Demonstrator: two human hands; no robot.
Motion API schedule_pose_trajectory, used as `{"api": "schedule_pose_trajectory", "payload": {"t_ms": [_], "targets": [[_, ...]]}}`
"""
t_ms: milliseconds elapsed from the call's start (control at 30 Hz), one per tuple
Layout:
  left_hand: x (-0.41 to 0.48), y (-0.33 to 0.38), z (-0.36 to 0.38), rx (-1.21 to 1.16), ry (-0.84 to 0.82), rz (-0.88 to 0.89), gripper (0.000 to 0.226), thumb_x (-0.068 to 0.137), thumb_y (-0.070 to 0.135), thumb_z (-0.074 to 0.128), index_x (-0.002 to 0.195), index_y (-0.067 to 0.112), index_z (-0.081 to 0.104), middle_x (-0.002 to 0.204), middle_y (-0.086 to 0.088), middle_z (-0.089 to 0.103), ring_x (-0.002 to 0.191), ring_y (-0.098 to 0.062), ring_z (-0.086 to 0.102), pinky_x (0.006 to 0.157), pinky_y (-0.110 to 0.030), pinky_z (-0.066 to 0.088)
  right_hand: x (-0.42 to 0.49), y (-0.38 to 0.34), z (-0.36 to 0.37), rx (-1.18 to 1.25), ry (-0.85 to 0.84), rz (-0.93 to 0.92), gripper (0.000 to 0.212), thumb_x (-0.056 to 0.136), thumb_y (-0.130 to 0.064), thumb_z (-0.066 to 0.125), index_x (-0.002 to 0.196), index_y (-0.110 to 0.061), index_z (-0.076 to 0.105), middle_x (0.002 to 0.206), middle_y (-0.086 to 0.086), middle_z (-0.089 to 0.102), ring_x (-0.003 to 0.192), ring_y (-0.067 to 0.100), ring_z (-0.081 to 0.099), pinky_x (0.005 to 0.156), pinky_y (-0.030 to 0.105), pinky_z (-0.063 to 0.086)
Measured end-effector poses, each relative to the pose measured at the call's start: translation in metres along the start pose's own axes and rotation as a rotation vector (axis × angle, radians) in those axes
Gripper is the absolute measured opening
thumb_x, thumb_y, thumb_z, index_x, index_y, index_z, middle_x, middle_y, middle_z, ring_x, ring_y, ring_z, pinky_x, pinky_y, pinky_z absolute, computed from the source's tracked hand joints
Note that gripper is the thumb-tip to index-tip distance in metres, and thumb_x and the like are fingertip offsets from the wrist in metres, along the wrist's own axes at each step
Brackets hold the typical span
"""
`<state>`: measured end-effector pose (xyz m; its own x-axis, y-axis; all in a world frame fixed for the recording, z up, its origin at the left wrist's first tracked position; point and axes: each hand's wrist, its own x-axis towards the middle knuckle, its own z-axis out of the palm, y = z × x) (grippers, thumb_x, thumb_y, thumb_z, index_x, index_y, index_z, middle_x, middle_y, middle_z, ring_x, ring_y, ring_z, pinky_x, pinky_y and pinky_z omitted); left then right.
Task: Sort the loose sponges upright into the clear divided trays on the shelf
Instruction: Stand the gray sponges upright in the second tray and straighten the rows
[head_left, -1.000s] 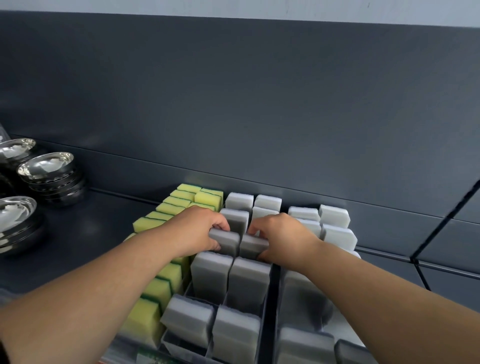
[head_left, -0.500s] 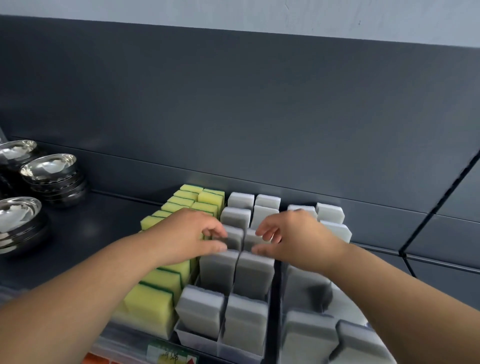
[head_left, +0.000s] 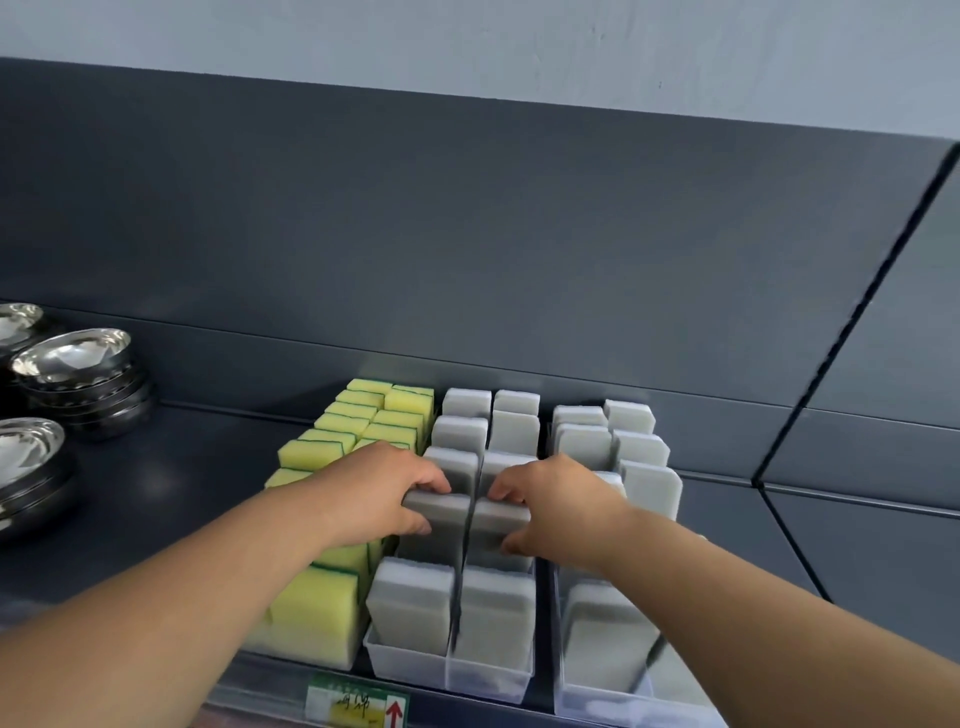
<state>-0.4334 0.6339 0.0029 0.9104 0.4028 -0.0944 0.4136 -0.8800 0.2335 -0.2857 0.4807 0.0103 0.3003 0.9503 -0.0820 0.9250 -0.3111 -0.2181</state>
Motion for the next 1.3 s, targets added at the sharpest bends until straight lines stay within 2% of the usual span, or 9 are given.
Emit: {"api": "schedule_pose_trajectory", "payload": {"t_ms": [233,400,500,567,633,833,933,1033,1300], "targets": [[-0.003,0.002,-0.003,0.003,0.029,0.034,0.06,0.079,0.043,0.072,0.134,0.035,0.049,0.132,0.014,0.053,0.118,-0.006,0.048,0.091,-0.015,0.034,-0.021,0.008,-0.025,0.152,0.077,0.076,0.054,0.074,-0.039,0.077,0.123,-0.027,0.06,0.113,-0.009,0.066,0.103,0.009,0.061,0.095,0.028,0.049],[-0.001,0.02,-0.016,-0.056,0.157,0.073,0.049,0.081,0.048,0.068,0.126,0.036,0.054,0.125,0.015,0.055,0.106,-0.001,0.048,0.086,-0.017,0.035,-0.045,0.056,-0.059,0.261,0.327,0.251,0.026,0.081,-0.032,0.071,0.106,-0.025,0.069,0.086,-0.013,0.066,0.089,0.009,0.065,0.09,0.024,0.049],[0.008,0.044,-0.02,-0.129,0.275,0.122,0.038,0.081,0.041,0.07,0.117,0.032,0.062,0.114,0.015,0.06,0.098,0.001,0.05,0.088,-0.016,0.039,-0.056,0.094,-0.065,0.268,0.38,0.343,0.022,0.083,-0.024,0.067,0.104,-0.024,0.07,0.09,-0.011,0.068,0.089,0.011,0.066,0.087,0.023,0.049],[0.017,0.064,-0.018,-0.145,0.287,0.164,0.034,0.081,0.04,0.07,0.113,0.032,0.065,0.108,0.016,0.061,0.093,0.003,0.052,0.084,-0.009,0.039,-0.057,0.114,-0.059,0.243,0.322,0.37,0.024,0.082,-0.024,0.068,0.106,-0.024,0.069,0.097,-0.008,0.07,0.092,0.01,0.065,0.087,0.022,0.049],[0.027,0.086,-0.011,-0.109,0.259,0.207,0.031,0.082,0.041,0.068,0.112,0.033,0.065,0.106,0.018,0.061,0.087,0.005,0.05,0.076,-0.004,0.033,-0.056,0.13,-0.048,0.191,0.24,0.357,0.031,0.082,-0.026,0.07,0.113,-0.026,0.067,0.109,-0.006,0.069,0.1,0.009,0.063,0.088,0.018,0.046],[0.05,0.131,0.021,-0.074,0.123,0.18,0.039,0.079,0.048,0.069,0.115,0.035,0.063,0.113,0.019,0.059,0.09,0.0,0.048,0.085,-0.022,0.043,-0.051,0.157,-0.023,0.156,0.117,0.268,0.059,0.081,-0.034,0.071,0.136,-0.03,0.049,0.132,-0.01,0.057,0.118,0.012,0.055,0.099,0.024,0.043],[0.05,0.14,0.029,-0.038,0.106,0.134,0.045,0.075,0.047,0.073,0.117,0.034,0.061,0.113,0.02,0.057,0.094,-0.001,0.048,0.084,-0.02,0.041,-0.05,0.162,-0.015,0.171,0.117,0.206,0.063,0.079,-0.037,0.074,0.136,-0.028,0.049,0.122,-0.007,0.059,0.112,0.013,0.057,0.094,0.021,0.042],[0.047,0.144,0.031,-0.006,0.094,0.104,0.046,0.073,0.047,0.074,0.116,0.036,0.061,0.106,0.022,0.053,0.09,0.0,0.043,0.078,-0.018,0.036,-0.049,0.163,-0.008,0.208,0.129,0.124,0.054,0.078,-0.035,0.075,0.128,-0.026,0.057,0.118,-0.004,0.06,0.1,0.012,0.058,0.09,0.02,0.044],[0.033,0.15,0.035,-0.054,0.089,-0.008,0.04,0.071,0.044,0.076,0.11,0.039,0.065,0.098,0.025,0.052,0.092,0.0,0.046,0.088,-0.024,0.044,-0.061,0.168,-0.006,0.261,0.216,-0.04,0.044,0.076,-0.022,0.078,0.116,-0.03,0.065,0.103,-0.006,0.063,0.076,0.008,0.056,0.079,0.014,0.044]]}}
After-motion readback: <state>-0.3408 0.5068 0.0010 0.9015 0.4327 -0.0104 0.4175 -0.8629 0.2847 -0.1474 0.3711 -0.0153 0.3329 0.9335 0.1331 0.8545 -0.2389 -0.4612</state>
